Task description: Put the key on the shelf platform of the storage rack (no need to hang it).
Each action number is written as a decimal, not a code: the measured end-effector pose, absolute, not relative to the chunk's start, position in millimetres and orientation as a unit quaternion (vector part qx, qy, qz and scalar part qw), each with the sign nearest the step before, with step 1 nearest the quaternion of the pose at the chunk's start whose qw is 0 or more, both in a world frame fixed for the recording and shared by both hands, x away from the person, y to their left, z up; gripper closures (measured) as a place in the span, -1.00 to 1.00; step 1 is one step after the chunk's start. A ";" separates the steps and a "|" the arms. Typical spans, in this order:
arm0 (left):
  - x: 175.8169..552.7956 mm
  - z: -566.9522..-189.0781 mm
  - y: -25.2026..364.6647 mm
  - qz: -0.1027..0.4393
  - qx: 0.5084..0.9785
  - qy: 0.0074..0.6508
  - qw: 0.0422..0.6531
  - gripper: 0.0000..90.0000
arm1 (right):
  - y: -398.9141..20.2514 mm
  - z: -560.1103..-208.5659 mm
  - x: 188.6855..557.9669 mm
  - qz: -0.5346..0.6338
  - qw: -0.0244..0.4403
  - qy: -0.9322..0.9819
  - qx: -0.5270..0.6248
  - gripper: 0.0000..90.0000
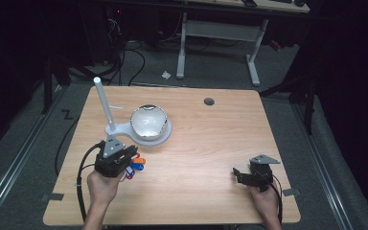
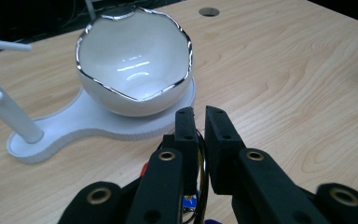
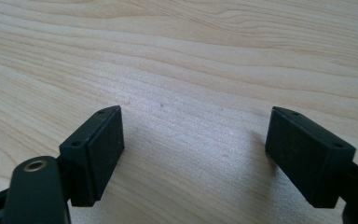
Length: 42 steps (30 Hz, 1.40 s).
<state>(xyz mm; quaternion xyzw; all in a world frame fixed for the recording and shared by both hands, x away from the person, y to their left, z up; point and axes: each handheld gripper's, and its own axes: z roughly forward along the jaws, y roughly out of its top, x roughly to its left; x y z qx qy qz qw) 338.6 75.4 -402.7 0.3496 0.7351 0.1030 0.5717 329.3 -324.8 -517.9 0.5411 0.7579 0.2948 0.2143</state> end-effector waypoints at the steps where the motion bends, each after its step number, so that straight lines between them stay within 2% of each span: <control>1: 338.8 -400.4 76.3 0.104 0.350 0.734 0.572 0.87 | -324.7 -517.9 329.3 0.295 0.214 0.758 0.541 -0.57; 14: 341.3 -361.6 86.8 0.094 0.338 0.721 0.598 0.87 | -324.9 -517.9 329.3 0.295 0.214 0.758 0.541 -0.57; 22: 344.0 -341.6 84.4 0.092 0.350 0.712 0.601 0.87 | -324.8 -517.9 329.3 0.295 0.214 0.758 0.541 -0.57; 42: 367.6 -292.9 72.1 0.036 0.357 0.695 0.623 0.87 | -325.0 -518.0 329.1 0.296 0.215 0.758 0.540 -0.57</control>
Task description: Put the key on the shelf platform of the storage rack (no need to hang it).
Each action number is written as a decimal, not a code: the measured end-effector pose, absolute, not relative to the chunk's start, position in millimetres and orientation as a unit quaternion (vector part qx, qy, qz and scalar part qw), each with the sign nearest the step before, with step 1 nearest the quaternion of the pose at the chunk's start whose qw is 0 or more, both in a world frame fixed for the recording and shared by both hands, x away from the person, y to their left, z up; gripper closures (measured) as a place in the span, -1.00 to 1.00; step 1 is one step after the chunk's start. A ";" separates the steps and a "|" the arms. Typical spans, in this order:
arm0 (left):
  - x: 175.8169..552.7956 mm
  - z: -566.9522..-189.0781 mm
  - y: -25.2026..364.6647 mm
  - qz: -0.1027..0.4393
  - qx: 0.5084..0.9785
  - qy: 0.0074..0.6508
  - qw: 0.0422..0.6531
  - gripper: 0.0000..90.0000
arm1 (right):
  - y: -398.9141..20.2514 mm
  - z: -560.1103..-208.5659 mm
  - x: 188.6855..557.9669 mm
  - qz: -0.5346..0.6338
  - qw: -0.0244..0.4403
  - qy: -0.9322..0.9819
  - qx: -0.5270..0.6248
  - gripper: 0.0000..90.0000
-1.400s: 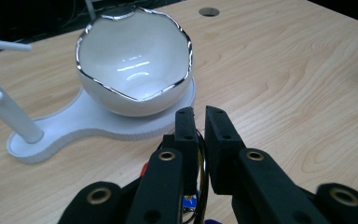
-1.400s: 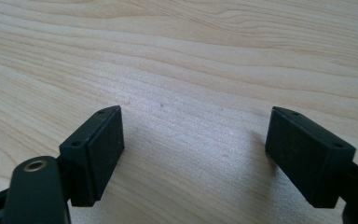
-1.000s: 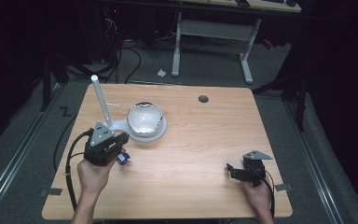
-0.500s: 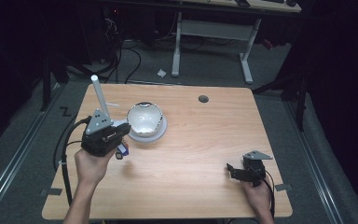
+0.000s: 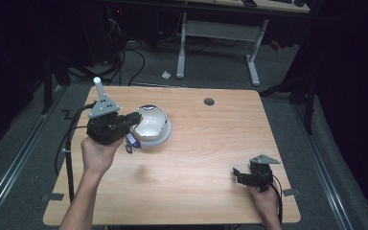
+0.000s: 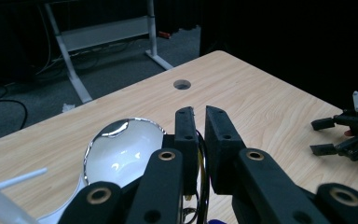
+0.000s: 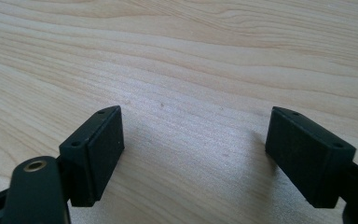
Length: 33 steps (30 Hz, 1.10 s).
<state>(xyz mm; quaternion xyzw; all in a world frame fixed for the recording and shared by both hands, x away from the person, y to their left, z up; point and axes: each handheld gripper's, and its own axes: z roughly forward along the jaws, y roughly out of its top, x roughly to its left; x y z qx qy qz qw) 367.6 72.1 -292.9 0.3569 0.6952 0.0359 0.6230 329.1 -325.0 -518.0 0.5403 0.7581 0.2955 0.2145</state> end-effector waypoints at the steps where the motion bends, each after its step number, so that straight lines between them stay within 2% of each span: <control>1: 369.8 -291.6 70.6 0.036 0.356 0.696 0.622 0.87 | -325.0 -518.0 329.1 0.296 0.215 0.758 0.540 -0.57; 21: 410.3 -281.0 54.2 0.020 0.353 0.697 0.623 0.87 | -325.1 -517.9 328.9 0.295 0.214 0.759 0.540 -0.57; 33: 437.5 -292.3 47.3 0.020 0.344 0.707 0.617 0.87 | -325.1 -517.9 328.9 0.295 0.214 0.759 0.540 -0.57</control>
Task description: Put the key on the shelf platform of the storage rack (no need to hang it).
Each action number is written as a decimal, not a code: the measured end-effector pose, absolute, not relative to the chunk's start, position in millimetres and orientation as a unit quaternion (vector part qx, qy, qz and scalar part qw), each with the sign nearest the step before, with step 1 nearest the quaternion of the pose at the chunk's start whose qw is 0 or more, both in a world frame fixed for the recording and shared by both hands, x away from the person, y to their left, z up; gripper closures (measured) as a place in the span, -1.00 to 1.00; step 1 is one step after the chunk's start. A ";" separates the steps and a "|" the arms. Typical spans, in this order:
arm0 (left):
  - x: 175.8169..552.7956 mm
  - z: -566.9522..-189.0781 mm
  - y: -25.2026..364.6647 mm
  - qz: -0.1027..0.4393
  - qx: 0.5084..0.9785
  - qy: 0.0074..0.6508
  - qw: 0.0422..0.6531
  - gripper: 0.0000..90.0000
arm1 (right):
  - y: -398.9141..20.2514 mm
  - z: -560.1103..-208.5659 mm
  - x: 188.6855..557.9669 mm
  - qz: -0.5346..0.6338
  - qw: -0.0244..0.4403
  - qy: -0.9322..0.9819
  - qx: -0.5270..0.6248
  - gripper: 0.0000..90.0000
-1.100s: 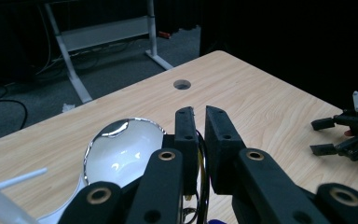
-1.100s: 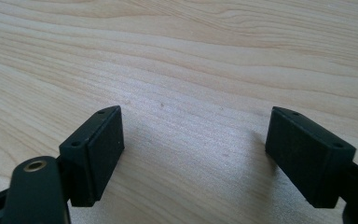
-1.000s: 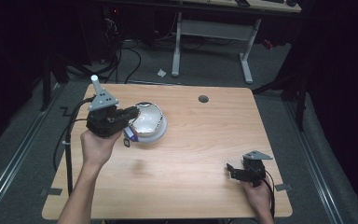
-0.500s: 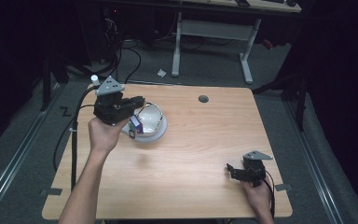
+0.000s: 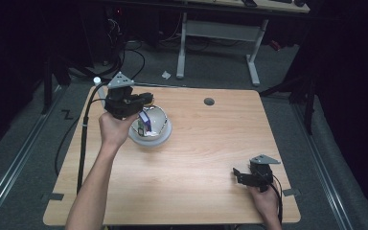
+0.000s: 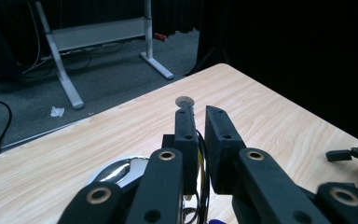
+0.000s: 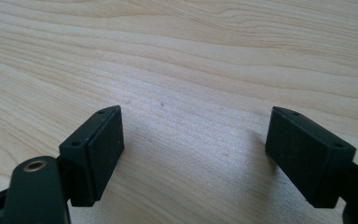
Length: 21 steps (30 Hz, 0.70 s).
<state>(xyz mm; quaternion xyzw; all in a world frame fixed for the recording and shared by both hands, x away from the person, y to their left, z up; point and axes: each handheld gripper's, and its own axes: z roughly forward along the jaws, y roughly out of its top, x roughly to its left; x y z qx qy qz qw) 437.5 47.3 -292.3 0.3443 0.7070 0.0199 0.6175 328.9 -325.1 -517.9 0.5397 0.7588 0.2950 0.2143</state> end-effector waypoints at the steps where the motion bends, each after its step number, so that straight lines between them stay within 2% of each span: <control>1: 440.1 -293.6 47.4 0.021 0.341 0.708 0.618 0.87 | -325.1 -517.9 328.9 0.295 0.214 0.759 0.540 -0.57; 8: 453.5 -299.1 45.4 0.017 0.329 0.719 0.612 0.87 | -325.1 -517.9 328.9 0.295 0.214 0.759 0.540 -0.57; 21: 465.1 -320.1 36.8 0.024 0.340 0.729 0.594 0.86 | -325.2 -517.9 328.8 0.295 0.214 0.759 0.540 -0.57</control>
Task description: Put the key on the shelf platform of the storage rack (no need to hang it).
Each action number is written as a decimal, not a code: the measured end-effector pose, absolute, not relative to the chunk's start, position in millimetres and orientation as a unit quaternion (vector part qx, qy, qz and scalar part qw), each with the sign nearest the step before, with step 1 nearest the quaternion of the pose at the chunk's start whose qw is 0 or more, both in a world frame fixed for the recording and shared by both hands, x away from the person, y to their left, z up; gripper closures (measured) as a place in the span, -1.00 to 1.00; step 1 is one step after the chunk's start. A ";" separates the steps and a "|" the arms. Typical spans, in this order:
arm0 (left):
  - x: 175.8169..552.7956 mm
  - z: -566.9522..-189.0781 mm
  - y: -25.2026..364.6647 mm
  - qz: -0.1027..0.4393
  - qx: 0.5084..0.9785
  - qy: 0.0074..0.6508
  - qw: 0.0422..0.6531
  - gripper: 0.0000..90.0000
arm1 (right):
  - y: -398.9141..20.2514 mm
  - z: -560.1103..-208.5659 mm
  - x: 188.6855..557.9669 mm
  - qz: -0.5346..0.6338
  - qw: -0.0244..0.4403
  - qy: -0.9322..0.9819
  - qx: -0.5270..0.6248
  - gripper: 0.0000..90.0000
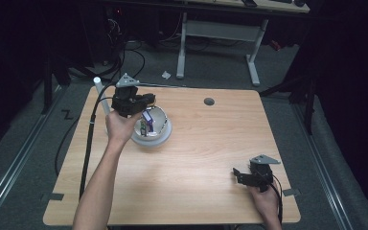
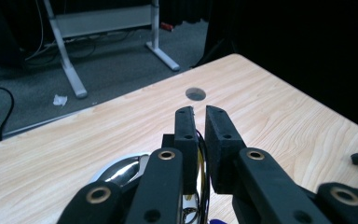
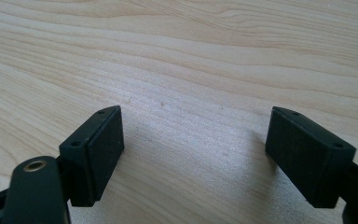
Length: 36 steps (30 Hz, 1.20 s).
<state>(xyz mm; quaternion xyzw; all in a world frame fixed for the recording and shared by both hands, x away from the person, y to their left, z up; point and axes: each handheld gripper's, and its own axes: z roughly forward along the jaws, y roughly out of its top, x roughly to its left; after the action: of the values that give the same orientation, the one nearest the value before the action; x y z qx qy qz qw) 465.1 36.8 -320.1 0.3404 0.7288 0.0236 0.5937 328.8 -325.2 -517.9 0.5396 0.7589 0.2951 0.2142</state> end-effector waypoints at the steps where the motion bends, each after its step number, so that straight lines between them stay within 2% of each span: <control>1: 465.5 -321.5 36.4 0.028 0.345 0.727 0.593 0.86 | -325.2 -517.9 328.8 0.295 0.214 0.759 0.540 -0.57; 15: 472.4 -350.0 28.1 0.035 0.362 0.734 0.573 0.87 | -325.2 -517.9 328.7 0.295 0.214 0.759 0.539 -0.57; 27: 481.0 -365.8 29.3 0.031 0.347 0.749 0.564 0.86 | -325.2 -517.9 328.7 0.295 0.214 0.759 0.539 -0.57; 36: 484.3 -379.2 23.2 0.047 0.357 0.744 0.562 0.86 | -325.2 -517.8 328.6 0.295 0.213 0.759 0.539 -0.57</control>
<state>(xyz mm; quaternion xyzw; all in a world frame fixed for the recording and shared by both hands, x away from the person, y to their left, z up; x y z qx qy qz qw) 484.3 23.2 -379.2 0.3567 0.7445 0.0468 0.5625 328.6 -325.2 -517.8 0.5394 0.7592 0.2951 0.2135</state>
